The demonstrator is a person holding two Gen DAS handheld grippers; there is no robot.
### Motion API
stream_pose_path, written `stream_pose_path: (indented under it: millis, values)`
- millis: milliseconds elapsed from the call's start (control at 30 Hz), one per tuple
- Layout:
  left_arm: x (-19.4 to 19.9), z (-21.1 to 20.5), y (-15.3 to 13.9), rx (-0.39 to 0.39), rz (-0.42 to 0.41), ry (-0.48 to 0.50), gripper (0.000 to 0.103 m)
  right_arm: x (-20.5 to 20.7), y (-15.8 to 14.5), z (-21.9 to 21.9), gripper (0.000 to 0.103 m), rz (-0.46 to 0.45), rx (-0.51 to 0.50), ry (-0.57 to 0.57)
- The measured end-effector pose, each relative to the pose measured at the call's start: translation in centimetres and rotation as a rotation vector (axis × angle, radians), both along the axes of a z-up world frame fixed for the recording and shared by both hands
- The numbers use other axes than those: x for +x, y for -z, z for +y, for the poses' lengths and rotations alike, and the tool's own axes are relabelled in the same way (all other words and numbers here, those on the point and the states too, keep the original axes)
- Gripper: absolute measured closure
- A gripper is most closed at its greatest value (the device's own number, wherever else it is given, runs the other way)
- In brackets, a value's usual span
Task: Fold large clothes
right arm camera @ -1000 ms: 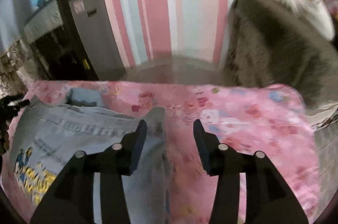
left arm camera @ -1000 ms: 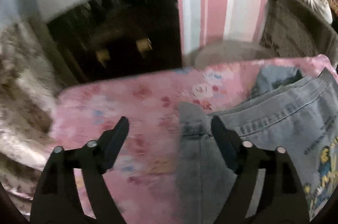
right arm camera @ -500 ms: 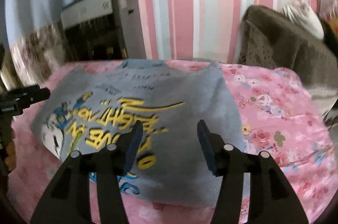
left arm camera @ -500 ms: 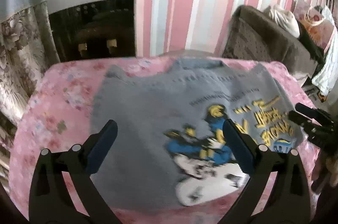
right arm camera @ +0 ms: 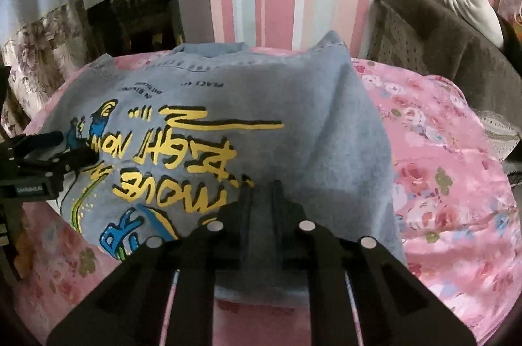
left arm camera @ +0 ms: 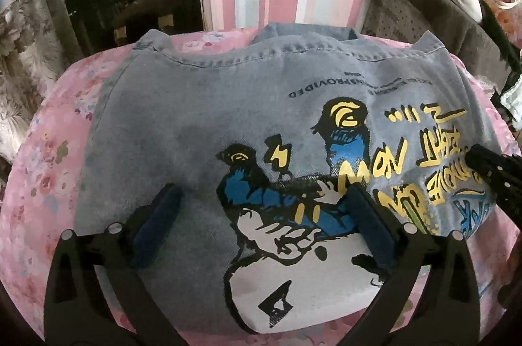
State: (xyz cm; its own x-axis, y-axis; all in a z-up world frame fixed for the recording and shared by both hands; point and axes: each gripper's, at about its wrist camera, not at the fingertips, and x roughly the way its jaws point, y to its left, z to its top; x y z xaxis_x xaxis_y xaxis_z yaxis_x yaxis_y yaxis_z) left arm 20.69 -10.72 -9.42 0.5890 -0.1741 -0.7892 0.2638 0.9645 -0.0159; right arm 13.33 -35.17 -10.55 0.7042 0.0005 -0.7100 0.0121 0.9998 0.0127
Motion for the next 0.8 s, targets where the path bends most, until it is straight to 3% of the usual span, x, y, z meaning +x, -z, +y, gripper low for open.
stream_pose_path:
  millis: [200,267,333,433,633,800]
  values:
    - [0.1,-0.1,-0.3,0.005,-0.005,0.0,0.003,-0.3,0.0,-0.8,0.091,-0.014,0.069,-0.006]
    - [0.1,-0.1,-0.6,-0.003,-0.006,-0.009,0.003,-0.6,-0.4,-0.9,0.086,-0.025,0.101,-0.011]
    - [-0.2,0.0,-1.0,-0.016,0.003,-0.022,0.003,-1.2,-1.1,-1.3,0.073,-0.051,0.166,-0.012]
    - [-0.8,0.0,-1.5,-0.026,0.009,-0.028,0.003,-2.3,-2.1,-1.2,0.055,-0.084,0.177,-0.004]
    - [-2.5,-0.7,-2.9,0.002,-0.036,-0.01,0.003,-4.6,-4.2,-0.8,0.033,-0.161,0.148,0.024]
    - [-3.6,-1.2,-4.2,-0.009,-0.074,0.001,0.003,-6.1,-5.0,-1.5,0.023,-0.213,0.139,0.077]
